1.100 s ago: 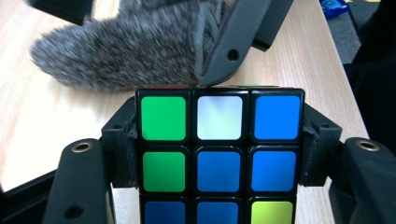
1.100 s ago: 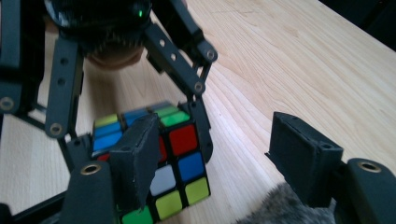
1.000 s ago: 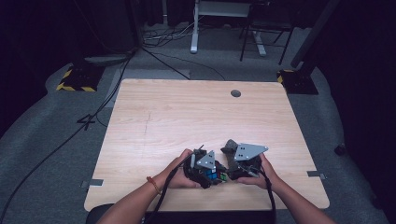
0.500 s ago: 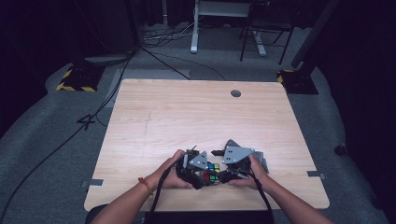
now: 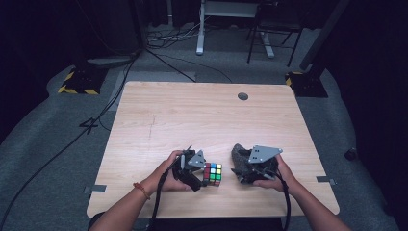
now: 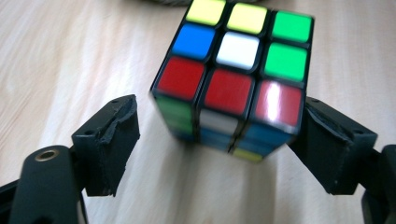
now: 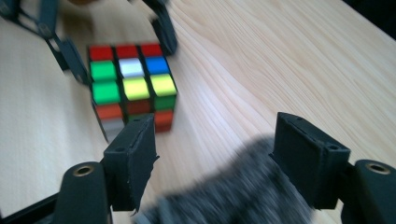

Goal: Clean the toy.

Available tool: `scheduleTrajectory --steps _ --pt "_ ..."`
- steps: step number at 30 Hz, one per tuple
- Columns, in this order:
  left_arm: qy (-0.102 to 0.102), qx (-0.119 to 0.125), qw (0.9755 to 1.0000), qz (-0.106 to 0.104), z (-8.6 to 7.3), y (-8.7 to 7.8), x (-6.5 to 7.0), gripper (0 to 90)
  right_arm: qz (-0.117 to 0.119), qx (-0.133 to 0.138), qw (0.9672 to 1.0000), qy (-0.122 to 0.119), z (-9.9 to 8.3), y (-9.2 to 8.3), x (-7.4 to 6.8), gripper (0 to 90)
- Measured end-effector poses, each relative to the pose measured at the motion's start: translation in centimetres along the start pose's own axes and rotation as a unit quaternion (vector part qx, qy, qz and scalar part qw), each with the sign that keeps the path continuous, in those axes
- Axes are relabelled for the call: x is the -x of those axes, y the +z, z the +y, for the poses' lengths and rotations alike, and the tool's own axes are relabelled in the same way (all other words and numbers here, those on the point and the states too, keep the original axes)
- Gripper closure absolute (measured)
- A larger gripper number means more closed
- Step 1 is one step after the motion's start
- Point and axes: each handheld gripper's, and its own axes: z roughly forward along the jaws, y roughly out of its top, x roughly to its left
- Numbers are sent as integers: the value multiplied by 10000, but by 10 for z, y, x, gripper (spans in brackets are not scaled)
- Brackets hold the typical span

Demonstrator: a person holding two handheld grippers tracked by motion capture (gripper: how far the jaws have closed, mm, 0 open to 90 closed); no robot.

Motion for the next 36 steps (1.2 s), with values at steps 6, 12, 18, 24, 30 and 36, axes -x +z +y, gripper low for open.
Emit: scheduleTrajectory --steps 6,12,18,24,30,36 --pt "-413 104 9978 501 -10 -5 -13 195 11 -528 9983 241 -20 1 18 409" --pt "-574 21 9944 888 -12 -3 -18 221 300 -1058 9932 379 -35 10 29 575" --pt "-579 85 9967 568 -21 1 -17 202 424 -1109 9921 392 -40 15 32 620" --pt "-576 189 9980 152 -17 6 -2 158 550 -994 9921 541 -46 16 37 672" --pt "-671 116 9975 164 -4 23 5 155 513 -986 9926 484 -46 16 36 729" --pt "-866 391 9950 292 7 31 -3 159 556 -953 9925 530 -47 16 38 718"
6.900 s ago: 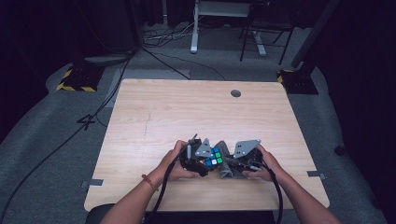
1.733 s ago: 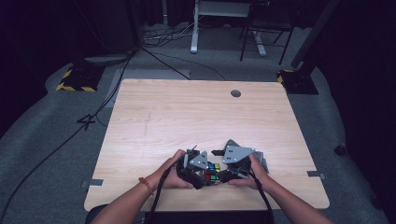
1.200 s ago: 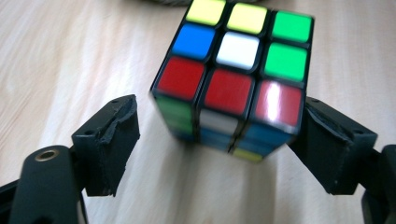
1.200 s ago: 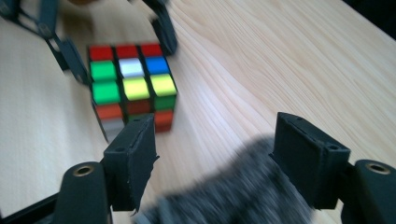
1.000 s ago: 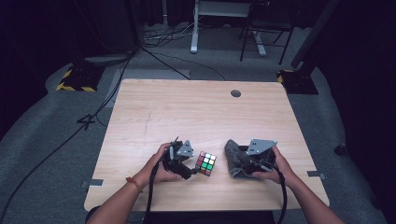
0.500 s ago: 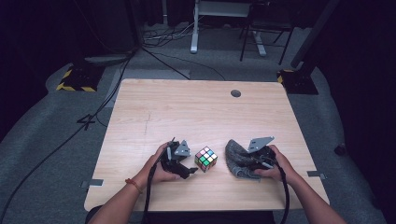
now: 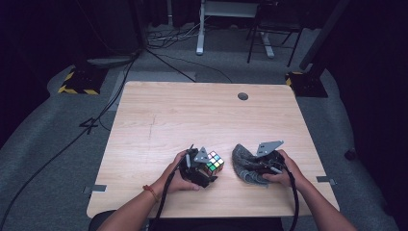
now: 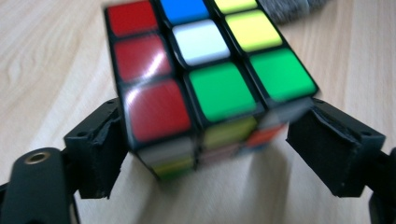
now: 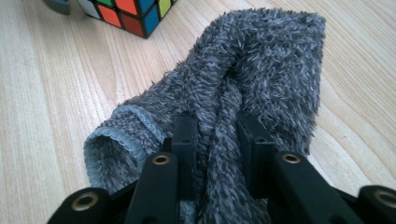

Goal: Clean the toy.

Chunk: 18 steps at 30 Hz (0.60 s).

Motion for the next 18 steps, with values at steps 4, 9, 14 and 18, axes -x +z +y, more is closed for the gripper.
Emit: scheduleTrajectory --steps 4,9,14,18 --pt "61 26 9999 -93 6 4 -6 178 4 0 10000 22 0 0 0 710" --pt "201 -144 9997 14 9 10 -10 265 34 -34 10000 18 0 0 0 674" --pt "225 -137 9996 88 7 10 -18 330 19 4 10000 63 -1 1 0 665" --pt "355 -155 9992 -5 9 11 -25 337 -52 6 10000 -36 0 0 -2 717"
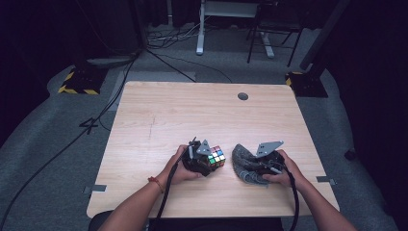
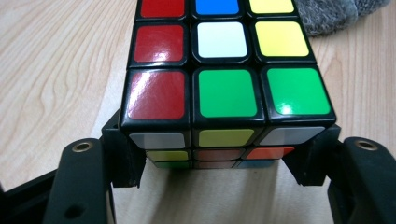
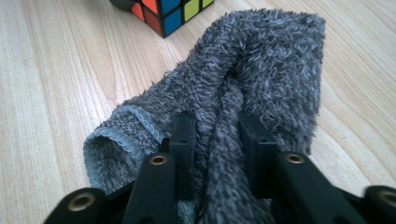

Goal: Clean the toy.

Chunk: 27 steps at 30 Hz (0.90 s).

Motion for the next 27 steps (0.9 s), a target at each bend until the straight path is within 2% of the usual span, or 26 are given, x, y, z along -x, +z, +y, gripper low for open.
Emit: scheduleTrajectory --steps 4,5,7,10,12,16,18,21,23,26,27 --pt "155 -84 9998 -12 1 -4 -1 338 -21 184 9998 12 1 -4 0 754" --pt "222 -134 9997 36 1 -5 0 338 15 307 9995 71 1 -6 1 755" --pt "202 -138 9997 81 3 -7 2 338 76 557 9984 118 5 -12 2 755" --pt "304 -97 9995 39 6 -9 7 339 169 842 9963 66 14 -19 -4 755" --pt "407 -122 9991 1 10 -9 14 339 173 1049 9943 -83 25 -24 -12 754" --pt "655 -274 9975 20 17 -6 27 339 357 1346 9900 -223 44 -28 -24 754" --pt "836 -356 9958 53 21 -4 36 339 518 1371 9887 -324 52 -27 -32 753" --pt "955 -358 9948 -44 25 -2 46 339 610 1319 9885 -420 60 -22 -42 751" --pt "1112 -391 9930 -8 29 0 53 339 570 1237 9895 -483 64 -18 -47 749" --pt "1172 -454 9921 -8 29 1 56 339 469 1125 9908 -593 68 -12 -52 748" --pt "1116 -440 9928 -48 28 1 55 340 426 1092 9912 -610 68 -11 -53 748"
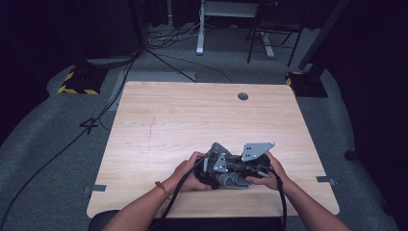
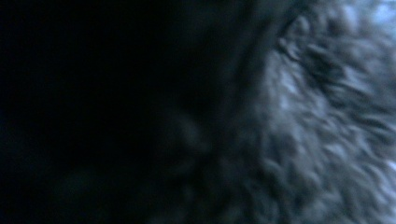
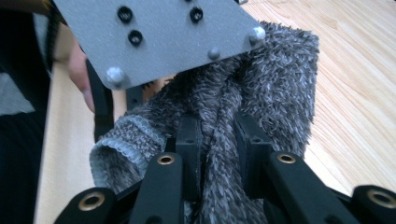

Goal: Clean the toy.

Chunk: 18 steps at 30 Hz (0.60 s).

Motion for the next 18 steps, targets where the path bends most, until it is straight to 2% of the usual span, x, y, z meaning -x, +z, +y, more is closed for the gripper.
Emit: scheduleTrajectory --steps 6,9,11,13,16,18 --pt "-28 53 10000 -26 -1 -3 -1 341 -210 -6 9997 111 -6 -6 7 747" --pt "-38 74 10000 -5 -3 -6 -2 341 -420 -33 9989 183 -11 -12 15 747" --pt "-34 82 10000 4 -3 -9 -3 341 -475 -26 9984 290 -18 -16 20 748" --pt "-49 181 9998 22 -4 -14 -3 341 -579 -68 9975 389 -25 -20 25 748" --pt "-28 284 9996 56 -3 -22 -3 341 -557 -71 9967 594 -36 -23 29 749" --pt "-74 419 9991 40 -4 -28 -5 341 -579 -130 9963 615 -40 -24 30 749"
